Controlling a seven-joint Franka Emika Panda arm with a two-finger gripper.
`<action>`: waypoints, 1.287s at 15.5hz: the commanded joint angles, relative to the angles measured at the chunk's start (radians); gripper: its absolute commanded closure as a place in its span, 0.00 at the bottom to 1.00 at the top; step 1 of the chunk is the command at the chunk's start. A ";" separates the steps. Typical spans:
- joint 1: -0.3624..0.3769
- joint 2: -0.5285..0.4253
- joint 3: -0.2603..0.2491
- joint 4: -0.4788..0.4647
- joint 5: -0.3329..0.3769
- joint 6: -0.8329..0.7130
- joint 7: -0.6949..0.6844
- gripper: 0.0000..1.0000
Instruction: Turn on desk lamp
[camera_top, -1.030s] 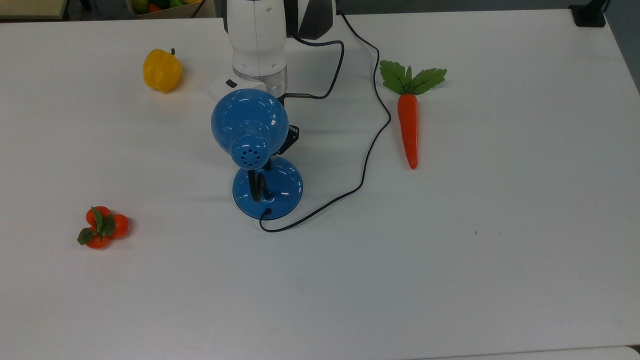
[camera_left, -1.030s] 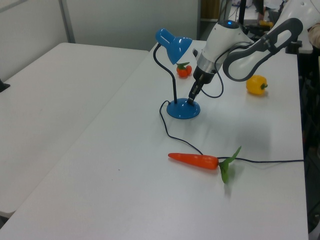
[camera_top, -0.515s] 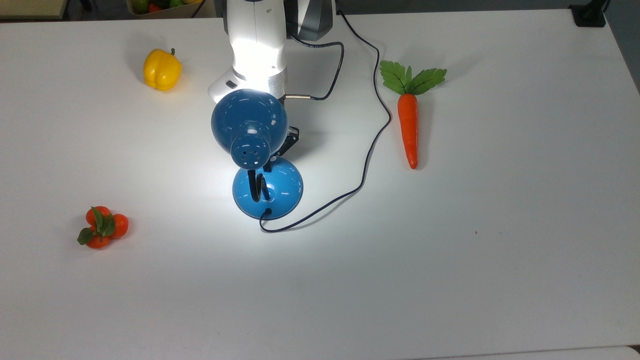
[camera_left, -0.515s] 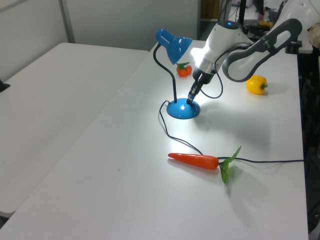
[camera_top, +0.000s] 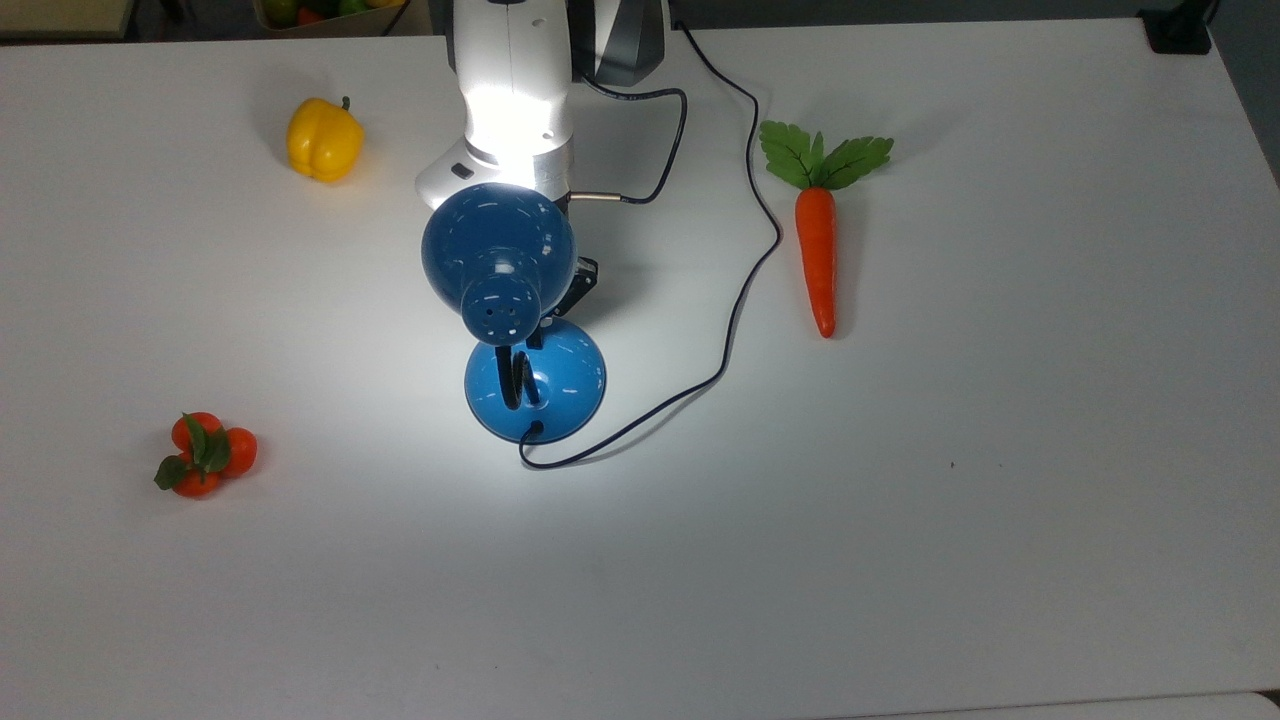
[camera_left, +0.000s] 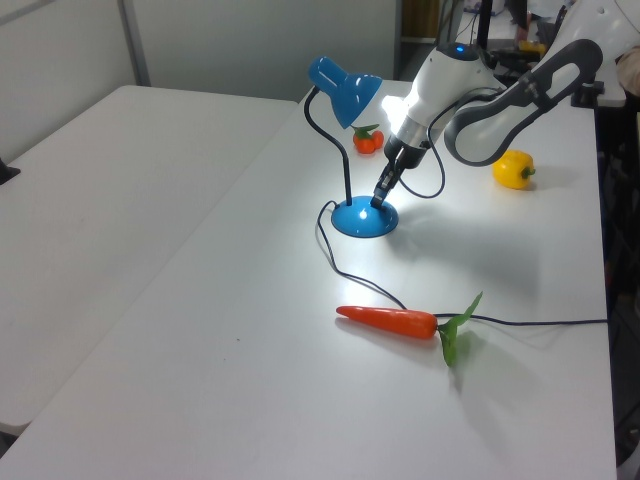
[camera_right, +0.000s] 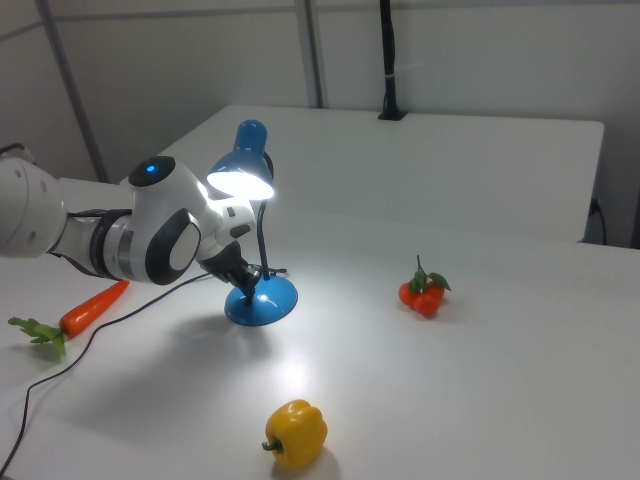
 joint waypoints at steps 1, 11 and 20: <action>-0.001 -0.016 -0.002 -0.003 -0.012 -0.011 0.019 1.00; 0.016 -0.238 0.003 0.023 -0.028 -0.615 0.017 1.00; 0.053 -0.331 0.006 0.325 -0.009 -1.133 -0.059 1.00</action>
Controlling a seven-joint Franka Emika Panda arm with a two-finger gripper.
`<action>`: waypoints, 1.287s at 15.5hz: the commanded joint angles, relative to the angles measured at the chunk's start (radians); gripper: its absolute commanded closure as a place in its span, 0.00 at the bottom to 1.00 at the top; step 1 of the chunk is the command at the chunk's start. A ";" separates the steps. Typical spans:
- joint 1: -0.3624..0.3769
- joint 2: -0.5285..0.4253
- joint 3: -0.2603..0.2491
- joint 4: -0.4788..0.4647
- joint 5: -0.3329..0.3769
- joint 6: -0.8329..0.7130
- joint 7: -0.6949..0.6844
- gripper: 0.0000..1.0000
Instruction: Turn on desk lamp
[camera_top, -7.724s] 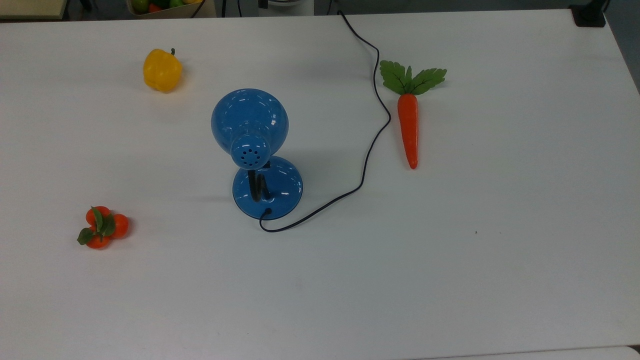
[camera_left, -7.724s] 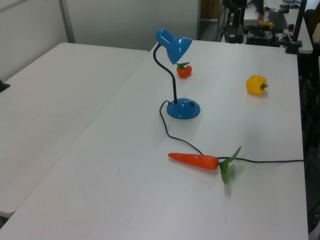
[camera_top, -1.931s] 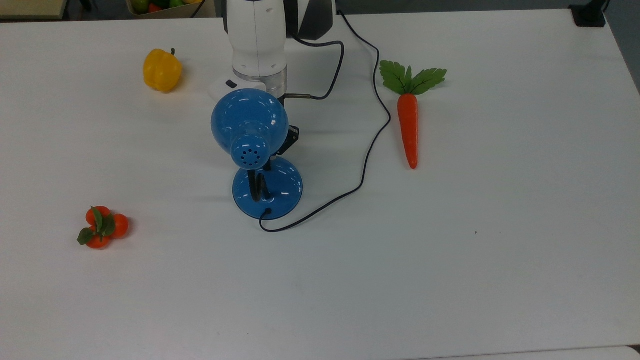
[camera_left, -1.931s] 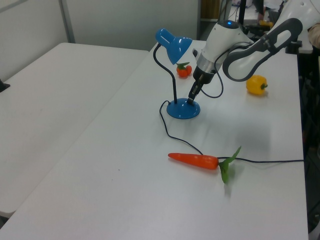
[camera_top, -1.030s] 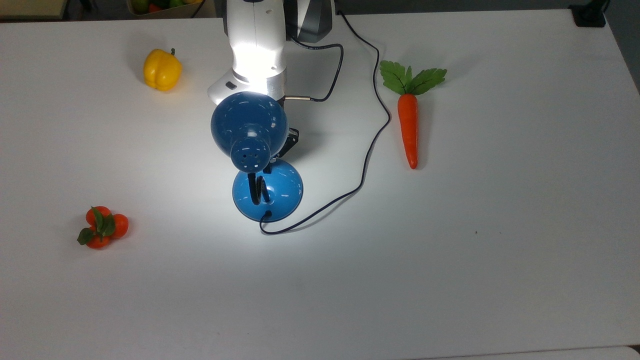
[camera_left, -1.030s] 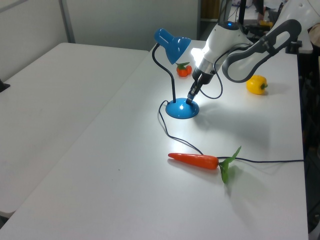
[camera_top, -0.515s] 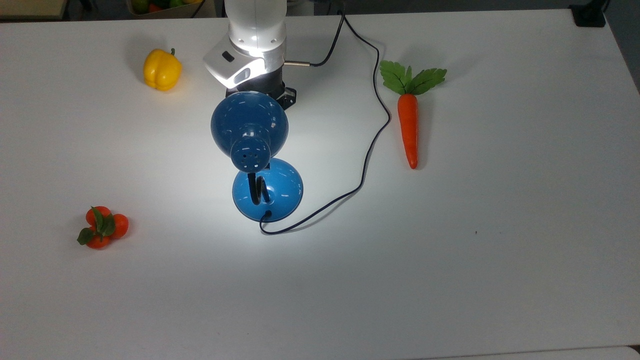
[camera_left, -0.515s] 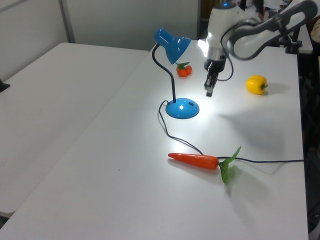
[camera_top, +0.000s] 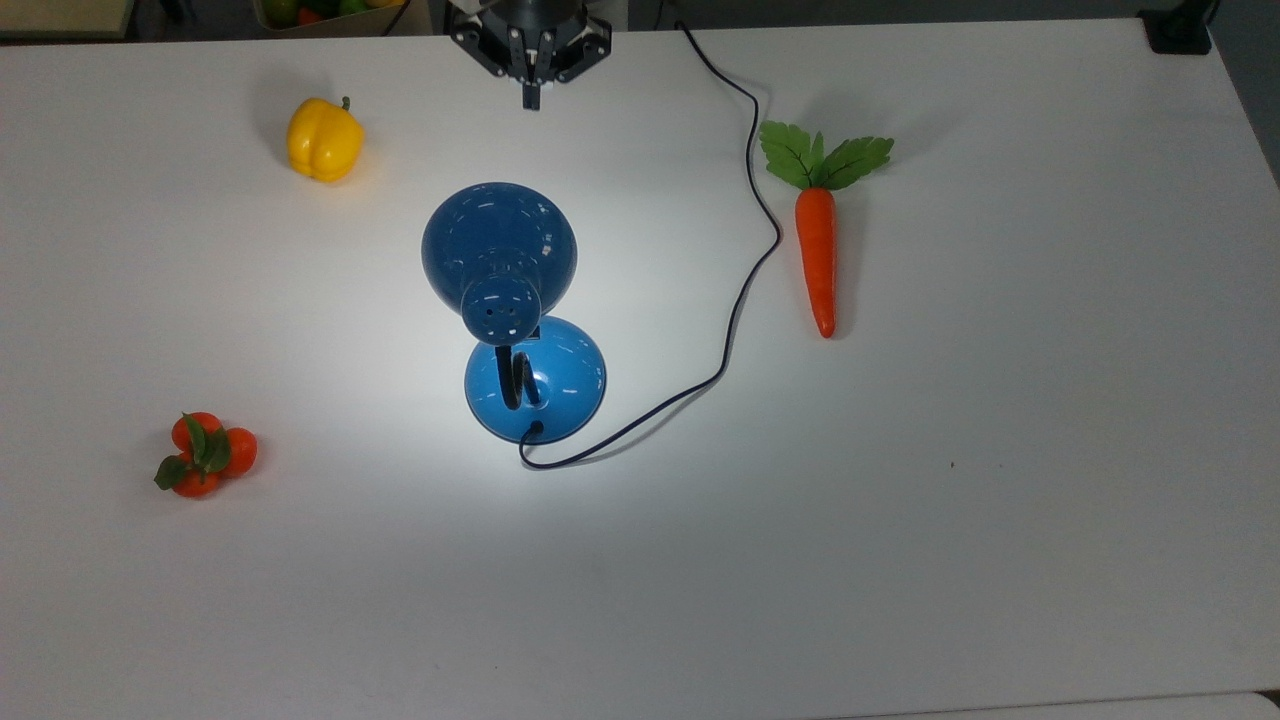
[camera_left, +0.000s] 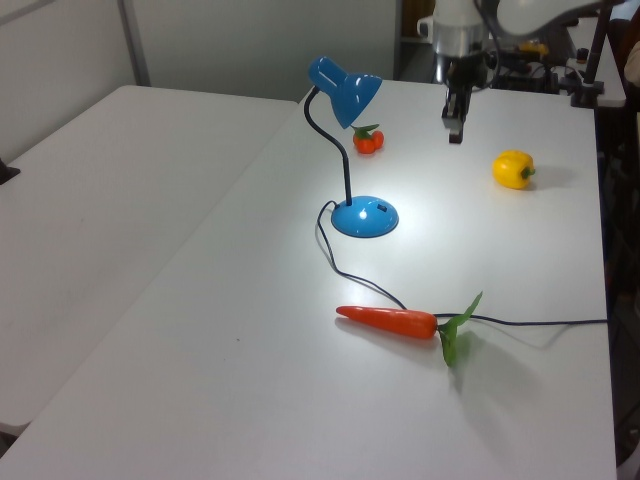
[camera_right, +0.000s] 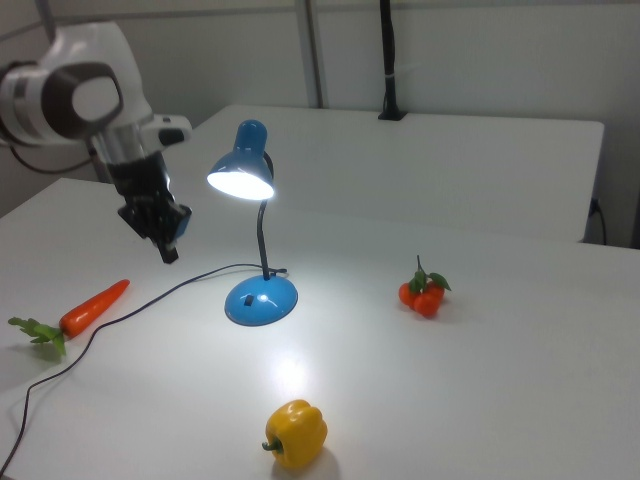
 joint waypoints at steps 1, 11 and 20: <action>0.005 0.006 -0.004 0.162 0.002 -0.185 -0.080 1.00; -0.047 -0.019 -0.020 0.225 0.040 -0.233 -0.087 0.11; -0.077 -0.033 -0.022 0.245 0.040 -0.232 -0.090 0.00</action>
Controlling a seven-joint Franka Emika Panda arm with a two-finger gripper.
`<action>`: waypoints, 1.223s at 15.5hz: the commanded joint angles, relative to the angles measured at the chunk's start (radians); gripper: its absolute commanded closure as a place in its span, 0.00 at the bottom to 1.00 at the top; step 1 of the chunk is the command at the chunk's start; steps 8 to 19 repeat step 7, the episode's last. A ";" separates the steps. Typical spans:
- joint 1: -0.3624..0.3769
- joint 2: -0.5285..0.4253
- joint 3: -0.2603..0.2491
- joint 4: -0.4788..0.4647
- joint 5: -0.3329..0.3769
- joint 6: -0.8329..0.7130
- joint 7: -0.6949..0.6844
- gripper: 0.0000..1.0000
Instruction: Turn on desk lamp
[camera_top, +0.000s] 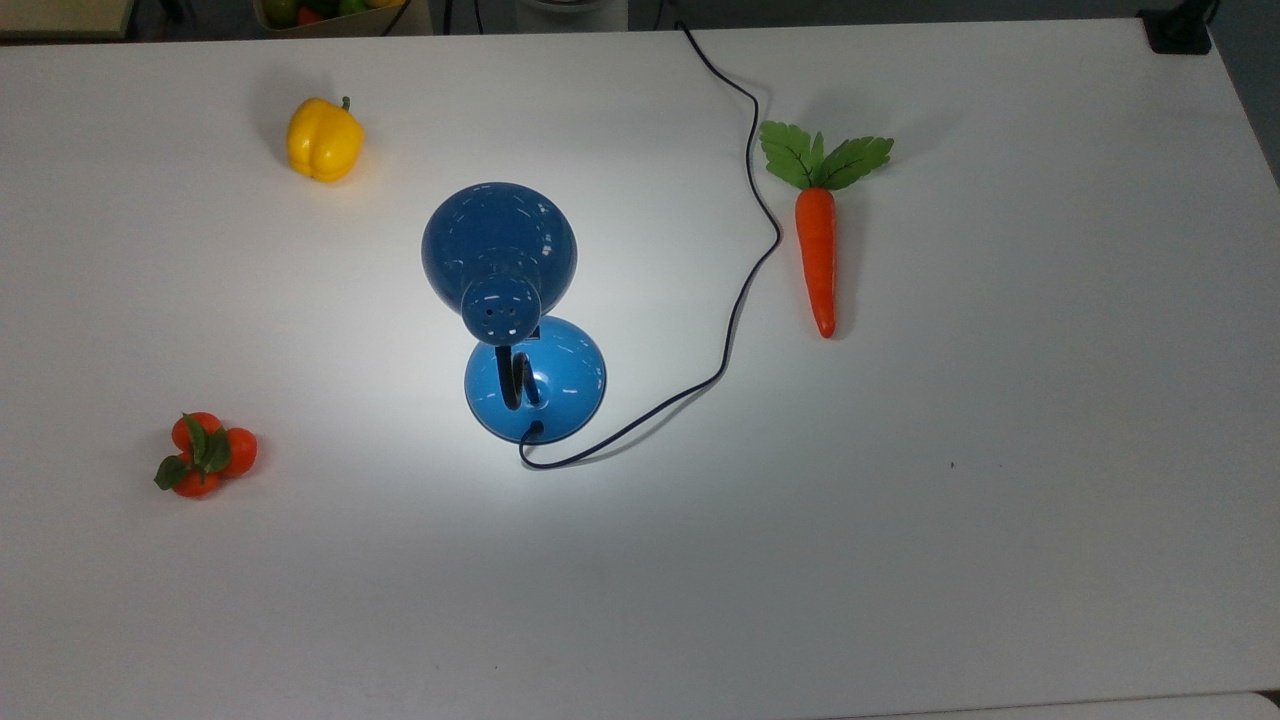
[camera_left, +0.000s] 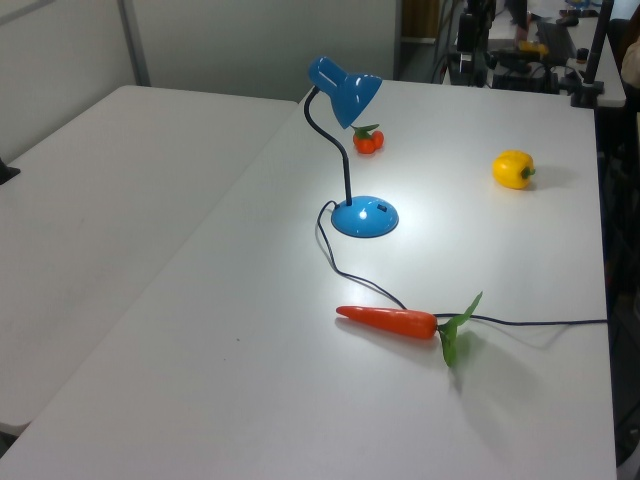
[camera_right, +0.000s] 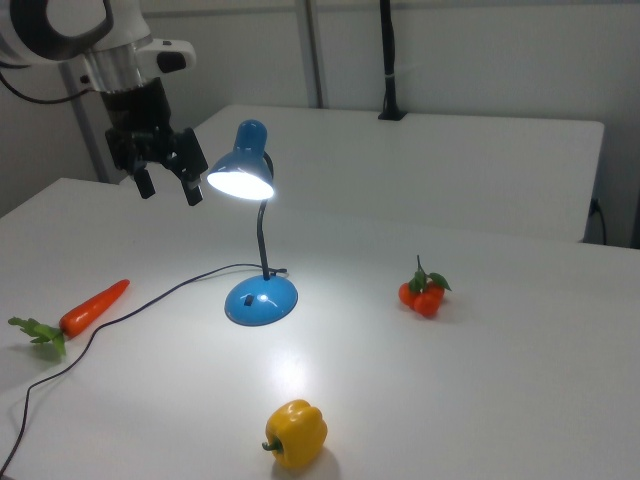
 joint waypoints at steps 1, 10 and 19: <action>-0.002 -0.004 -0.003 0.024 0.021 -0.031 -0.029 0.00; -0.002 -0.005 -0.003 0.023 0.021 -0.031 -0.021 0.00; -0.002 -0.005 -0.003 0.023 0.021 -0.031 -0.021 0.00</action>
